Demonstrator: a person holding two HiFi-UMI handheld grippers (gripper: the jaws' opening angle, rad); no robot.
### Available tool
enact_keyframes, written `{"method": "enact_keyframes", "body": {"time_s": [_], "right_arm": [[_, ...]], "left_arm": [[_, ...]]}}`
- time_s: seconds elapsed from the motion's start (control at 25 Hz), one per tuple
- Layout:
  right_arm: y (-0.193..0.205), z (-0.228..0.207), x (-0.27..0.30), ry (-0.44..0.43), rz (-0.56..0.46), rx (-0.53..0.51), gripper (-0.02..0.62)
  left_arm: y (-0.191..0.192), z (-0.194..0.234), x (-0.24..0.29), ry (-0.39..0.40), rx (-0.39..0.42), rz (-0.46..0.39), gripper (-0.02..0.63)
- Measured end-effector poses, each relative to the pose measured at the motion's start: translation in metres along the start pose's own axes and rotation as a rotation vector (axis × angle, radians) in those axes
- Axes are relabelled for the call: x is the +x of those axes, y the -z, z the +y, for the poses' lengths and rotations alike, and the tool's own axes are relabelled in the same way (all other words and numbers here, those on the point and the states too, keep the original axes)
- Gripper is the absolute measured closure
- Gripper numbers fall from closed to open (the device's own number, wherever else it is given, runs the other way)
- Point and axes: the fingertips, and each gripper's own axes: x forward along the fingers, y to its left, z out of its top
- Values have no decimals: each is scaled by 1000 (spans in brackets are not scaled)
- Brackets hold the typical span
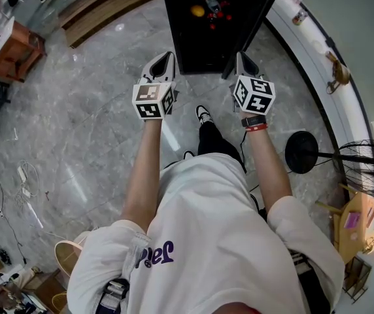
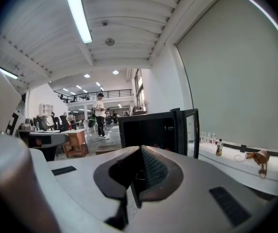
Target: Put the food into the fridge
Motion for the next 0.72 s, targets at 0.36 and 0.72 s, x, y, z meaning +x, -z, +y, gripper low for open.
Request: {"method": "enact_keyframes", "body": {"time_s": [0.36, 0.72], "right_arm": [[-9, 6, -4, -20, -47, -20, 580], [-7, 5, 4, -21, -39, -25, 580]], "left_arm": [[-6, -2, 0, -11, 18, -26, 588], [-11, 0, 11, -13, 13, -24, 588]]}}
